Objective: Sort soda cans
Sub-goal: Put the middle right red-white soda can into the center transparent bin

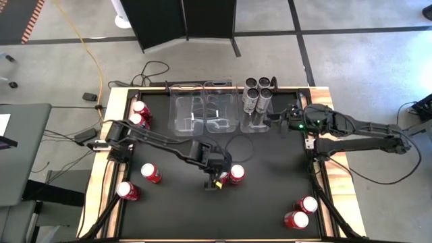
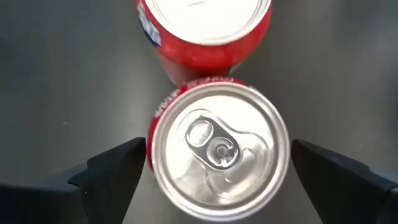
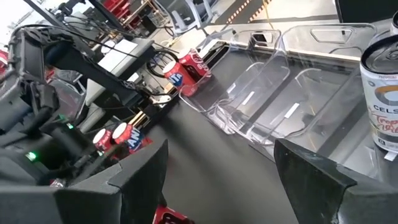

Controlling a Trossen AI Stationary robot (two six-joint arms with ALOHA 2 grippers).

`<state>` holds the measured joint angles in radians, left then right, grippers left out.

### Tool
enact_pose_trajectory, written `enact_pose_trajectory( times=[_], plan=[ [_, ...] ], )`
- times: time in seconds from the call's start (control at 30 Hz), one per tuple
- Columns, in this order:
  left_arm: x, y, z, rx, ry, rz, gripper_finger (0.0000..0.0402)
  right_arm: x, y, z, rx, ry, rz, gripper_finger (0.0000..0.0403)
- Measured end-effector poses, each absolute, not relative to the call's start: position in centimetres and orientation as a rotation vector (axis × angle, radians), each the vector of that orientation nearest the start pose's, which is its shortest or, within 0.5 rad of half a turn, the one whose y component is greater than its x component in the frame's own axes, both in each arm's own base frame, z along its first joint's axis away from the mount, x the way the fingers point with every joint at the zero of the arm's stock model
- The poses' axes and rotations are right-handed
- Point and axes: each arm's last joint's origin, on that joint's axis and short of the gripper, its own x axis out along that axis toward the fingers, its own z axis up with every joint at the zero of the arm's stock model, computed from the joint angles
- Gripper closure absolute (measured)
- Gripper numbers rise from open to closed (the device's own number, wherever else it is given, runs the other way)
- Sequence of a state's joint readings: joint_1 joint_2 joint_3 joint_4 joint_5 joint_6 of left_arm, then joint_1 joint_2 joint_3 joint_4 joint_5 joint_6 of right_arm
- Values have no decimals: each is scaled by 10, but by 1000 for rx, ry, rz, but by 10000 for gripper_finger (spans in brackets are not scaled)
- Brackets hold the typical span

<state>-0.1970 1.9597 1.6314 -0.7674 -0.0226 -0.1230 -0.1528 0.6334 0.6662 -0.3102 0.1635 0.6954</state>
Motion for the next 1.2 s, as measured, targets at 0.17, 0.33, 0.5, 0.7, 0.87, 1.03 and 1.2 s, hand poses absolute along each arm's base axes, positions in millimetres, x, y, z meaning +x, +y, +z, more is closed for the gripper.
enact_pose_trajectory(
  times=[0.17, 0.33, 0.5, 0.7, 0.87, 1.03, 1.2],
  plan=[
    [410, -80, 239, 7, 1079, -75, 28, 140, -27, 301, 682, 155, -405, 92],
    [411, -74, 250, 4, 1035, -51, 99, 140, -28, 302, 664, 148, -420, 92],
    [411, -57, 250, -43, 1065, -30, 118, 140, -31, 302, 659, 140, -442, 92],
    [394, -37, 272, -79, 1087, 20, 118, 139, -33, 302, 653, 138, -452, 92],
    [379, -13, 323, -90, 993, 51, 118, 139, -32, 302, 635, 140, -445, 92],
    [372, 18, 348, -105, 970, 115, 118, 140, -32, 303, 607, 147, -425, 92],
    [365, 61, 375, -129, 884, 207, 118, 140, -33, 302, 589, 153, -424, 92]
  ],
)
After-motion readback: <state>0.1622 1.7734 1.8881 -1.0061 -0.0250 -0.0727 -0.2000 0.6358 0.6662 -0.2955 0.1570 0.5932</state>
